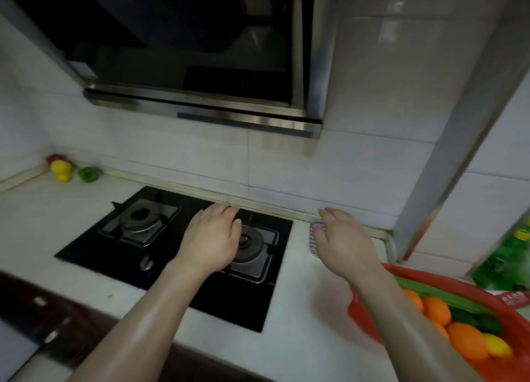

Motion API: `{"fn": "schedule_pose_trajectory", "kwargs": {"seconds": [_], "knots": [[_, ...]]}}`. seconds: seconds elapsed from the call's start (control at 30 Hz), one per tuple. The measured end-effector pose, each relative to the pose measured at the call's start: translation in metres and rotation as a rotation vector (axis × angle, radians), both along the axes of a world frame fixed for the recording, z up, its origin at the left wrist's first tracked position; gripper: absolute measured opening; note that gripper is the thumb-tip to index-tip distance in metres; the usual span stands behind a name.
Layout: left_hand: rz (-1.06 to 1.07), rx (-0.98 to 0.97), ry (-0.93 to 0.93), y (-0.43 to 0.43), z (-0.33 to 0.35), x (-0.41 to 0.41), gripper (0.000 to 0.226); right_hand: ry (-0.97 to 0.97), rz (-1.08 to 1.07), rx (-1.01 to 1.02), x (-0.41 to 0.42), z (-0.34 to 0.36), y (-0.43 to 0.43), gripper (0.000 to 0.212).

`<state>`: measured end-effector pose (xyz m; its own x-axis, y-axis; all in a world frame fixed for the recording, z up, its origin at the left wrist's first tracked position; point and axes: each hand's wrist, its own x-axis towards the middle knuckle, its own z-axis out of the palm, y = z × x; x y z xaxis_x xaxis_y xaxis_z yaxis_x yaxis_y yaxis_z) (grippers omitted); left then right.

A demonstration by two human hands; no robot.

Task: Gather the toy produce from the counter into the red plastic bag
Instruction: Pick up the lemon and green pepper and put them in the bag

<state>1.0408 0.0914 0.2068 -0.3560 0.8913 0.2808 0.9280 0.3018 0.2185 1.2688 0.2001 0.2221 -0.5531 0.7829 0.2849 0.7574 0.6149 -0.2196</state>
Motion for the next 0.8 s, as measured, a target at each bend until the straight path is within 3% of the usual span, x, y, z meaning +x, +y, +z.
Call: {"fn": "schedule_pose_trajectory", "kwargs": {"seconds": [0.1, 0.37, 0.53, 0.7, 0.8], "knots": [[0.073, 0.007, -0.013, -0.019, 0.002, -0.025, 0.058, 0.02, 0.062, -0.001, -0.033, 0.003, -0.004, 0.049], [0.178, 0.036, -0.043, -0.077, -0.003, -0.112, 0.047, 0.012, 0.203, 0.021, -0.133, 0.007, -0.037, 0.068], [0.199, 0.049, -0.04, -0.122, -0.003, -0.178, 0.045, -0.013, 0.225, 0.01, -0.205, -0.001, -0.077, 0.047], [0.227, 0.036, -0.037, -0.166, -0.005, -0.242, 0.053, 0.018, 0.258, 0.005, -0.278, -0.008, -0.111, 0.057], [0.238, 0.037, -0.05, -0.182, -0.003, -0.274, 0.046, 0.027, 0.277, -0.002, -0.312, -0.011, -0.123, 0.057]]}}
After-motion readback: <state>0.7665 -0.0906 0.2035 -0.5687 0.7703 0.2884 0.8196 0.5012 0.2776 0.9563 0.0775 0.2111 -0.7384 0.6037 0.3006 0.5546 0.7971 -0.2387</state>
